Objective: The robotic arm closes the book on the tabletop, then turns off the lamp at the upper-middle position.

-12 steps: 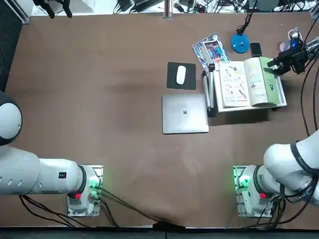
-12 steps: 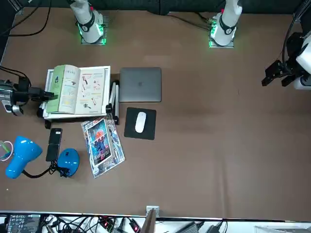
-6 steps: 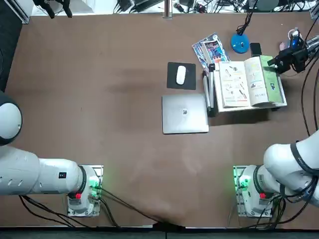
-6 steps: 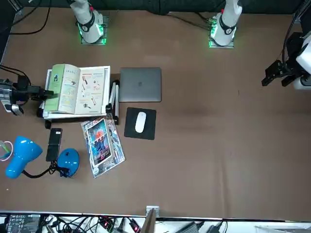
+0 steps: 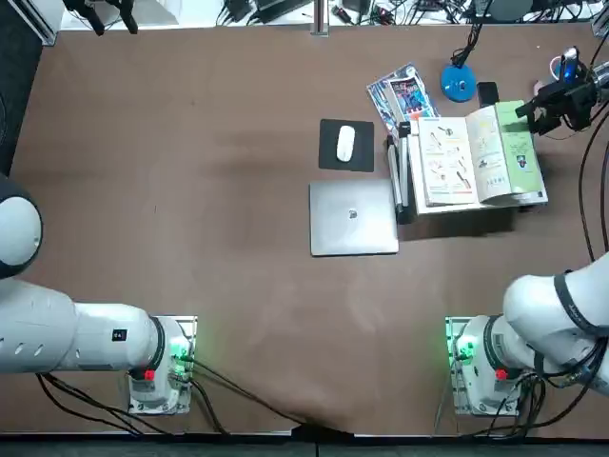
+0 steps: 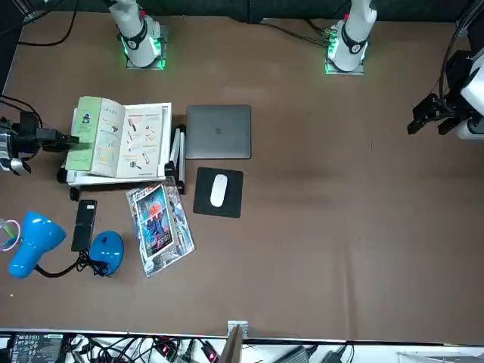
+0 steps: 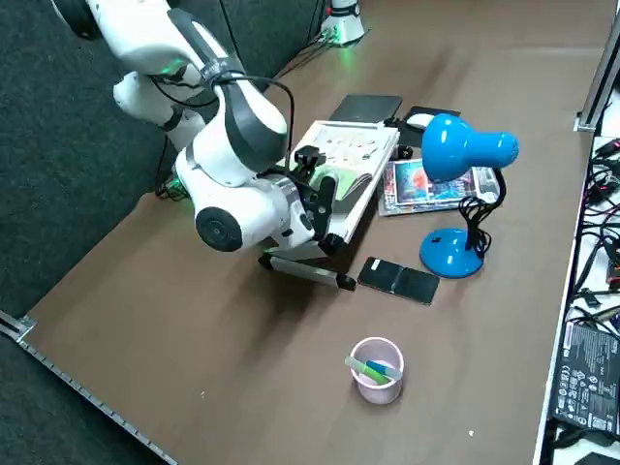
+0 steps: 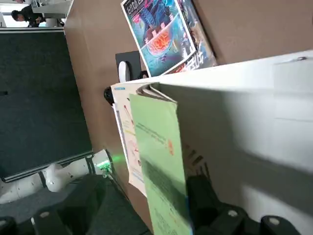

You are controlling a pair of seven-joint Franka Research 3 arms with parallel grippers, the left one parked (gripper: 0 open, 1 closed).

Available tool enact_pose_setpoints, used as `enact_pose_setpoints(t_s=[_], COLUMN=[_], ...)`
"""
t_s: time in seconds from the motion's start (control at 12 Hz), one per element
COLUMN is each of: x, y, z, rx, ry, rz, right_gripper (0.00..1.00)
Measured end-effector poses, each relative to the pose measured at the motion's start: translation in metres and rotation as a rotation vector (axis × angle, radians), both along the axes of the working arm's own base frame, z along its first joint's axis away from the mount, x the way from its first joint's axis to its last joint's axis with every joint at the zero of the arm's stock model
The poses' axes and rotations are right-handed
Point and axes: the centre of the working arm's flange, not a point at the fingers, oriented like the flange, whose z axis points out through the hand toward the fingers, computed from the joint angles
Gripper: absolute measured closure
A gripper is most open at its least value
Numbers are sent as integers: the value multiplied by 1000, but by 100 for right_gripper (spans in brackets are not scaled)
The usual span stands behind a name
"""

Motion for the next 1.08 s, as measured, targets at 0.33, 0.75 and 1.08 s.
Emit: enact_pose_setpoints(t_s=[0.33, 0.75, 1.08], x=[6, 21, 31], y=[16, 56, 94], z=[26, 53, 63], rx=[-21, -55, -83], ry=[38, 73, 135], rz=[-5, 24, 40], right_gripper=[0, 0, 0])
